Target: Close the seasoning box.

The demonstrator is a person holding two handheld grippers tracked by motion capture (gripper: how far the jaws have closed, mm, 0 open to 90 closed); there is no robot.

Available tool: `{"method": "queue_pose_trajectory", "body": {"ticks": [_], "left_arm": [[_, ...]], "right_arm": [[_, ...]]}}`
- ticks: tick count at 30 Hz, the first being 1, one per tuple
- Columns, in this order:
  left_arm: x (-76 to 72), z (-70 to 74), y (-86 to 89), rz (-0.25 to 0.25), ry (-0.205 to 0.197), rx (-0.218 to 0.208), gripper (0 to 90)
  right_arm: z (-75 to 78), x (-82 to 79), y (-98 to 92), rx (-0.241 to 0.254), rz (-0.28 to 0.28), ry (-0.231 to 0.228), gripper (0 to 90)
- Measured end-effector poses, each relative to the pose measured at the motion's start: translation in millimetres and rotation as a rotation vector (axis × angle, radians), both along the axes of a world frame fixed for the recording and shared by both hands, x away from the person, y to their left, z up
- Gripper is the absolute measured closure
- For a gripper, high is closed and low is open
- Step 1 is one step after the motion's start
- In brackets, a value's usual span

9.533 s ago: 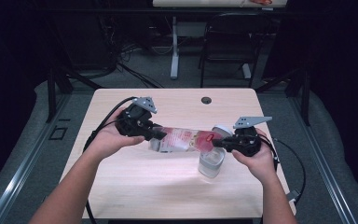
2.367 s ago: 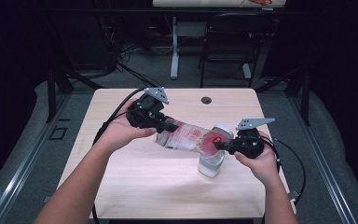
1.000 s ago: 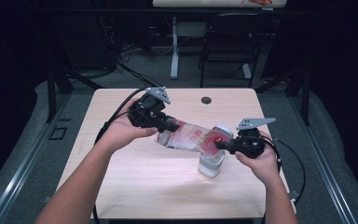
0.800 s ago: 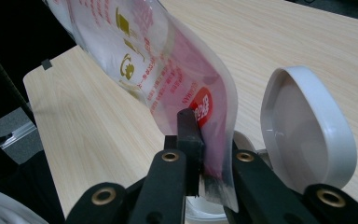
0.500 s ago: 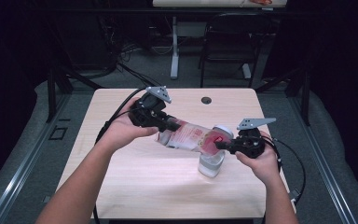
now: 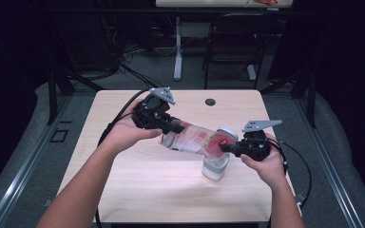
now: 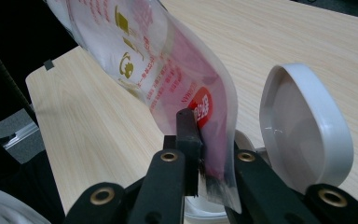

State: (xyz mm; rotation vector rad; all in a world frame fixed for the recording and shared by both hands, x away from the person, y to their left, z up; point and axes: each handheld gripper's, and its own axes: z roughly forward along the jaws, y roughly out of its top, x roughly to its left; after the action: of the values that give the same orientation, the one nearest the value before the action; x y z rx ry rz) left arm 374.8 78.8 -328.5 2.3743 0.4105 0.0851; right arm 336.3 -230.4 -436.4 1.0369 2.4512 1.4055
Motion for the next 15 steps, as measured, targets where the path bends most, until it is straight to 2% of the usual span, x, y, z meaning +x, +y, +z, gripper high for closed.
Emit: {"method": "queue_pose_trajectory", "body": {"ticks": [15], "left_arm": [[0.7, 1.3, -2.1, 0.001, -0.002, 0.003, 73.9]], "right_arm": [[1.0, -0.7, -0.5, -0.006, 0.000, -0.004, 87.6]]}}
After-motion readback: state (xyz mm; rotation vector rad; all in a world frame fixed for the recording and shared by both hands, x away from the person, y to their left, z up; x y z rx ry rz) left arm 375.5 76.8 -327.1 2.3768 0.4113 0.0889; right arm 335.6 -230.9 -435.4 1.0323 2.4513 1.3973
